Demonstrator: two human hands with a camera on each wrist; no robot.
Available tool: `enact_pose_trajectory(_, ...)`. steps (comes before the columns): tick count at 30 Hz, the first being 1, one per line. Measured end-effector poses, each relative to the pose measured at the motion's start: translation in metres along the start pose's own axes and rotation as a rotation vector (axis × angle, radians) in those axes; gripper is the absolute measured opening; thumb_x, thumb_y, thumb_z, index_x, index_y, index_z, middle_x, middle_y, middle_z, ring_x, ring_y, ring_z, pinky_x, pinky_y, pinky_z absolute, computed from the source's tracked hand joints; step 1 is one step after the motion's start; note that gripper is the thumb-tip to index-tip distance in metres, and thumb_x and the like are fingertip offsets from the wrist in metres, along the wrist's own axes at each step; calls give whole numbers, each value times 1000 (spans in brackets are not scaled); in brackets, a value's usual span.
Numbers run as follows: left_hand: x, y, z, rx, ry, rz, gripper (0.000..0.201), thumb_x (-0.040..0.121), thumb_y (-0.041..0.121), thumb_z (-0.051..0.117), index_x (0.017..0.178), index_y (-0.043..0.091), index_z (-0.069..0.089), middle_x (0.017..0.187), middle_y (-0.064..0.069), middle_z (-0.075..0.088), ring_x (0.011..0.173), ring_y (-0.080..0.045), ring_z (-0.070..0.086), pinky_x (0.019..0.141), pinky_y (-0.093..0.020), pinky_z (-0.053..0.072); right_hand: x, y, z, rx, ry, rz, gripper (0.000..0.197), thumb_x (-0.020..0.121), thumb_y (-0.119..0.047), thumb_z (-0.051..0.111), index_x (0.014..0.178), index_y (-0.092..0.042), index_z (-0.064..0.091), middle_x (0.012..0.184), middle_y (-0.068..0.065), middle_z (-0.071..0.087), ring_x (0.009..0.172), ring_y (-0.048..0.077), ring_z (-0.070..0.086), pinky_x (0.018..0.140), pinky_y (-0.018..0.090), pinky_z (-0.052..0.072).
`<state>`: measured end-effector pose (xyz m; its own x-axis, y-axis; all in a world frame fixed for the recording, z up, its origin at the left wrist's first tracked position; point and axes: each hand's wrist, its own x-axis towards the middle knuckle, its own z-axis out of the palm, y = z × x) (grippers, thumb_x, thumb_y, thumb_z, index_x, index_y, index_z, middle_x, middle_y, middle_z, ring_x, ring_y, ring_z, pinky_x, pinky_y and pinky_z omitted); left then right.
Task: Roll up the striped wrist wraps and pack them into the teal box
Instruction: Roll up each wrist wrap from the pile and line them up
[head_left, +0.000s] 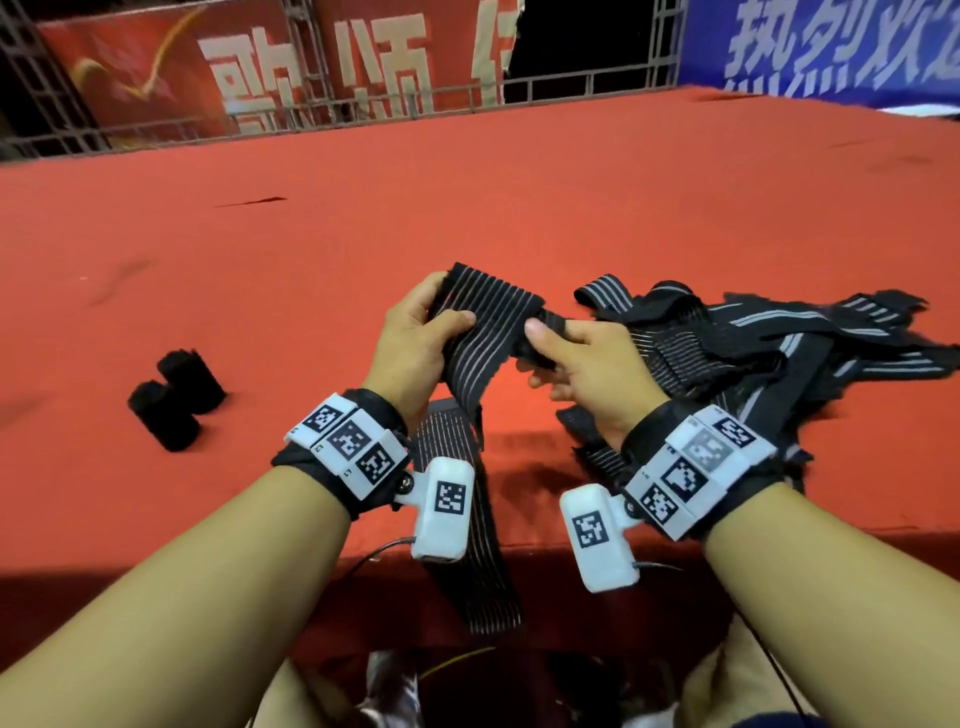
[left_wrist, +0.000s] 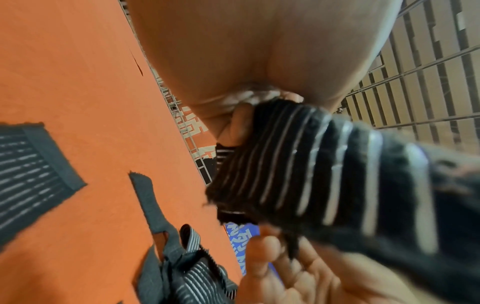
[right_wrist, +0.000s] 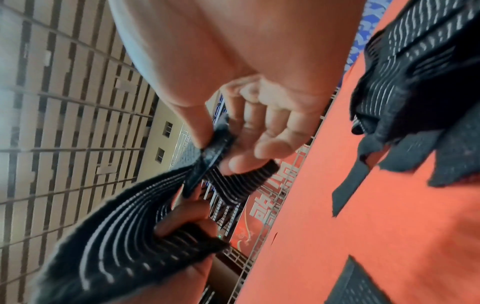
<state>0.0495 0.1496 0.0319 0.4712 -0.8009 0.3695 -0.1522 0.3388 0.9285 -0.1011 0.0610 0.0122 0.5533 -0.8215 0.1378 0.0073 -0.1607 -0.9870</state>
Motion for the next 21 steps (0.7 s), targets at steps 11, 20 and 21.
enact_pose_trajectory(11,-31,11,-75,35,177,-88,35,80,-16,45,78,14,63,67,0,64,61,-12,57,59,-24,48,3,0,20,89,214,-25,22,102,0,44,101,-16,60,96,6,70,65,15,72,47,24,50)
enact_pose_trajectory(20,-50,35,-83,199,35,-138,32,68,20,49,96,20,63,83,4,73,74,-11,57,71,-28,40,-17,-40,52,-60,89,-348,33,82,6,62,87,-23,76,85,2,76,79,24,70,75,53,60)
enact_pose_trajectory(21,-50,39,-80,183,18,-125,26,73,23,53,96,22,64,84,6,71,75,-10,59,73,-29,41,-20,-45,55,-83,46,-396,33,83,7,65,87,-24,75,84,-1,75,79,19,70,77,51,61)
